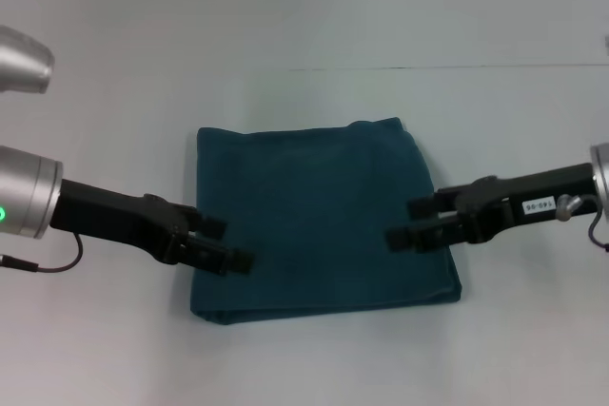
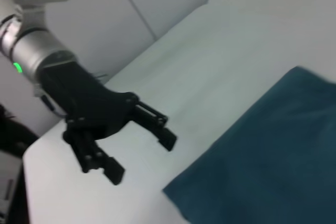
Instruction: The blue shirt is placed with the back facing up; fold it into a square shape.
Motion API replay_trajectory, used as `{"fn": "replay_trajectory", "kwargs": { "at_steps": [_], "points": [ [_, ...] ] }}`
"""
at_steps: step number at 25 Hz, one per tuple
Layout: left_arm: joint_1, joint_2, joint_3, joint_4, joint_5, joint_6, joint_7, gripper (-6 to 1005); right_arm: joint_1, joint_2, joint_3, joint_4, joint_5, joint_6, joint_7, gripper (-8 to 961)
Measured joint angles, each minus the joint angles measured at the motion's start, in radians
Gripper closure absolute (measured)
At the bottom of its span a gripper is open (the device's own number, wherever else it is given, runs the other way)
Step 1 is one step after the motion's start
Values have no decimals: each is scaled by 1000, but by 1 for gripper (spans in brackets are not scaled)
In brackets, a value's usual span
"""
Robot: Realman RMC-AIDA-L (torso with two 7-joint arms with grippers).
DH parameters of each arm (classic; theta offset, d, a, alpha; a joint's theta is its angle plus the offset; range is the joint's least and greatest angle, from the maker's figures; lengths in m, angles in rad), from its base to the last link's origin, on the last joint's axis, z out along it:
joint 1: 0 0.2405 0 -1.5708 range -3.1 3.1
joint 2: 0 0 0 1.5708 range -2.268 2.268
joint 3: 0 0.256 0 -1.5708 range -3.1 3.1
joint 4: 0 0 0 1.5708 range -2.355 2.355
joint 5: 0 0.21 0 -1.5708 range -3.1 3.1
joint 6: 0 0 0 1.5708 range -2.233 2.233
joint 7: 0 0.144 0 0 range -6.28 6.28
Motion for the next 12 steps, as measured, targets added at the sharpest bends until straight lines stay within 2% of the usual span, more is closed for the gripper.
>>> {"fn": "replay_trajectory", "kwargs": {
  "at_steps": [12],
  "points": [
    [-1,-18,12,-20,-63,33,74,61,-30,-22,19,56,93,-23,-42,39]
  ]
}}
